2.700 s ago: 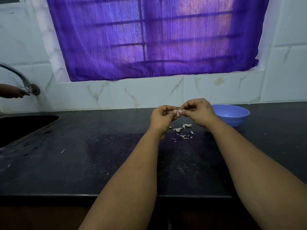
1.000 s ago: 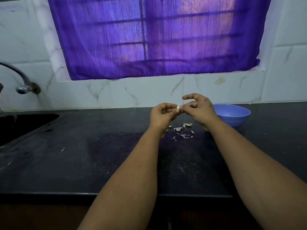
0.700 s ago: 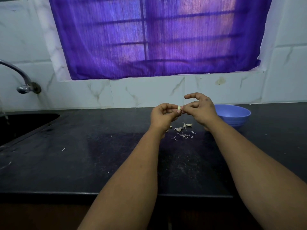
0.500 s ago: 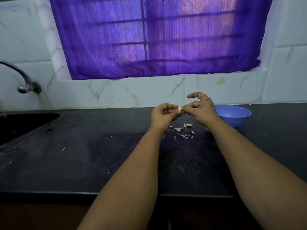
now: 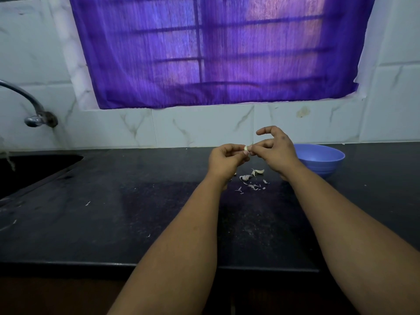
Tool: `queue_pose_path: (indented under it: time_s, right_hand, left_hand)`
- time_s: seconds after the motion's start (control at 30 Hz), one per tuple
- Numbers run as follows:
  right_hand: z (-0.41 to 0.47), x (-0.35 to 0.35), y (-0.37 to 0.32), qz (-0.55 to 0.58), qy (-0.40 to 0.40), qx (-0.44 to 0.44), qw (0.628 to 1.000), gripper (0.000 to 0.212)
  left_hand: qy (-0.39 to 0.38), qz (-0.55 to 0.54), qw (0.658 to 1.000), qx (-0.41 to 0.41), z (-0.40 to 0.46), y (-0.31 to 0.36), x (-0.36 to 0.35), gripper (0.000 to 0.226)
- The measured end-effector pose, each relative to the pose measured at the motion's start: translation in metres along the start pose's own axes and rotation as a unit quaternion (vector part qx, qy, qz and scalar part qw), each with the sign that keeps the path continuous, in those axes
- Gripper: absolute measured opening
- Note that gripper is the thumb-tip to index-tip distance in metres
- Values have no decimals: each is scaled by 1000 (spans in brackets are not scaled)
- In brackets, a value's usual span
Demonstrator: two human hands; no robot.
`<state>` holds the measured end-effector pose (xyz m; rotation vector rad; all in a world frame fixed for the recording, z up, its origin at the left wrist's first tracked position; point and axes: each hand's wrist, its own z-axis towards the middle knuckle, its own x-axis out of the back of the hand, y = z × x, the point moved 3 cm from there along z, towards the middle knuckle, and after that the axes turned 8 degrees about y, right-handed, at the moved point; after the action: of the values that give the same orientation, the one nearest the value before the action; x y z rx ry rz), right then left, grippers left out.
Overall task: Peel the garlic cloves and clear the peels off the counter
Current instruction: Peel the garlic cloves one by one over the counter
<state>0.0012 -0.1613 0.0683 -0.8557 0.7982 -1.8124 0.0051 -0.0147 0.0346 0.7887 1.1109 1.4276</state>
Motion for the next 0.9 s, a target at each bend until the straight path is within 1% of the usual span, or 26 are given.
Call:
queue_pose_path:
  time_s: [0.13, 0.27, 0.33, 0.47, 0.63, 0.8, 0.9]
  right_hand:
    - [1, -3, -1, 6, -21, -13, 1000, 13]
    - [1, -4, -3, 30, -20, -16, 999, 18]
    - [1, -2, -3, 16, -23, -2, 1000, 10]
    - [-1, 0, -3, -4, -36, 24, 999, 18]
    - [0, 1, -2, -30, -14, 32, 999, 15]
    - [1, 0, -2, -61, -2, 43, 997, 15]
    - [0, -2, -2, -72, -3, 48, 996, 14]
  left_hand:
    - [-4, -27, 1000, 10, -1, 2, -1, 15]
    - [-11, -24, 1000, -3, -2, 4, -2, 17]
    - [-8, -16, 1000, -8, -3, 5, -1, 15]
    - [-3, 14, 1000, -27, -3, 6, 2, 12]
    - [-5, 34, 999, -39, -5, 8, 0, 12]
    - [12, 45, 998, -34, -7, 8, 0, 8]
    - [21, 44, 998, -34, -6, 8, 0, 12]
